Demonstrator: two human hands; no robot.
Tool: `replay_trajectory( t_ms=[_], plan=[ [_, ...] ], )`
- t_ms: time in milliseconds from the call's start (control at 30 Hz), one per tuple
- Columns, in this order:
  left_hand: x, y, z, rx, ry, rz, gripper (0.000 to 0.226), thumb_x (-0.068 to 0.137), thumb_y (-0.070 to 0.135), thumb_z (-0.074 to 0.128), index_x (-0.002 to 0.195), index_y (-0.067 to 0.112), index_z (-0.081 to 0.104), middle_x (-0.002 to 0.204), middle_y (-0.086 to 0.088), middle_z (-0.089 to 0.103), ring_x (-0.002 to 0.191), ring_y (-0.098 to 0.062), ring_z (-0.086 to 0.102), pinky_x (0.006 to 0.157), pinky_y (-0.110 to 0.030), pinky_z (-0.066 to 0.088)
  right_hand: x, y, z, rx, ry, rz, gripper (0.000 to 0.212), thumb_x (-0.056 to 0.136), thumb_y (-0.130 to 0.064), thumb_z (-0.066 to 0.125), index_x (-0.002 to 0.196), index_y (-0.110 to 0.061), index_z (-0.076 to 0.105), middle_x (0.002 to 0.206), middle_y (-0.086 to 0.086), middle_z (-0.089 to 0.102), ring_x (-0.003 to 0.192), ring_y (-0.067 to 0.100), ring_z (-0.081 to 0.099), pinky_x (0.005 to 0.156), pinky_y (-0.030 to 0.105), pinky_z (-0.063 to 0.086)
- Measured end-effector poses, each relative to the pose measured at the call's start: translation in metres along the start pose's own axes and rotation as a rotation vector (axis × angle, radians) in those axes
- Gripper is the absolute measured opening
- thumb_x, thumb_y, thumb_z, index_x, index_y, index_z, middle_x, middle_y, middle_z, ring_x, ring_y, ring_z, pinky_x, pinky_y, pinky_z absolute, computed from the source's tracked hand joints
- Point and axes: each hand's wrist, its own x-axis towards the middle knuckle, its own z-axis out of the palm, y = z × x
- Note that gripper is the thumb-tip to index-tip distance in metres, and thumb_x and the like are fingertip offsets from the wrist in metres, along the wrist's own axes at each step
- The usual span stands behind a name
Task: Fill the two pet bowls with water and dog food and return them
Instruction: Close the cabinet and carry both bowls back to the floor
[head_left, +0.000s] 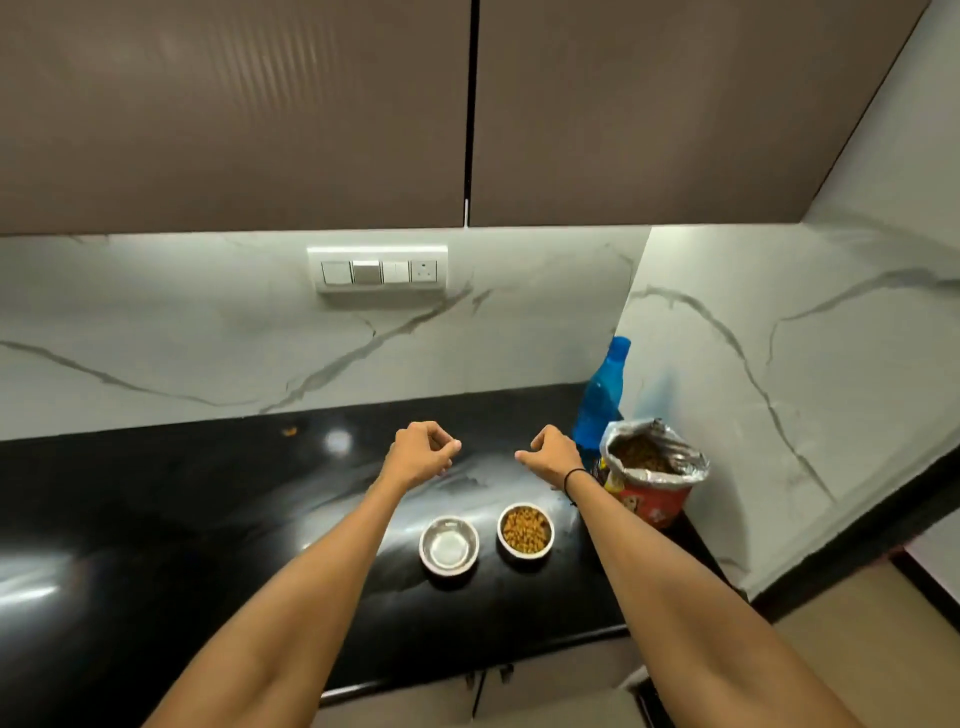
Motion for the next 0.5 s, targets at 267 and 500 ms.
replay_trajectory(
  t_ms=[267, 500],
  plan=[
    [-0.014, -0.102, 0.062, 0.126, -0.175, -0.169, 0.029, 0.085, 0.056, 0.071, 0.101, 0.032, 0.064, 0.086, 0.005, 0.074, 0.09, -0.022, 0.073, 0.087, -0.046, 0.061, 0.005, 0.077, 0.065, -0.077, -0.076, 0.234, 0.055, 0.079, -0.041, 0.07, 0.12, -0.012, 0.048, 0.129, 0.019, 0.055, 0.117, 0.039, 0.054, 0.094, 0.049, 0.054],
    [-0.032, -0.136, 0.08, 0.234, -0.21, -0.236, 0.038, 0.098, 0.049, 0.063, 0.124, 0.023, 0.052, 0.107, -0.002, 0.071, 0.071, -0.027, 0.072, 0.073, -0.038, 0.058, -0.005, 0.11, 0.098, 0.04, -0.068, 0.389, 0.074, 0.088, -0.033, 0.066, 0.15, -0.018, 0.029, 0.153, 0.021, 0.031, 0.135, 0.048, 0.04, 0.094, 0.061, 0.056]
  ],
)
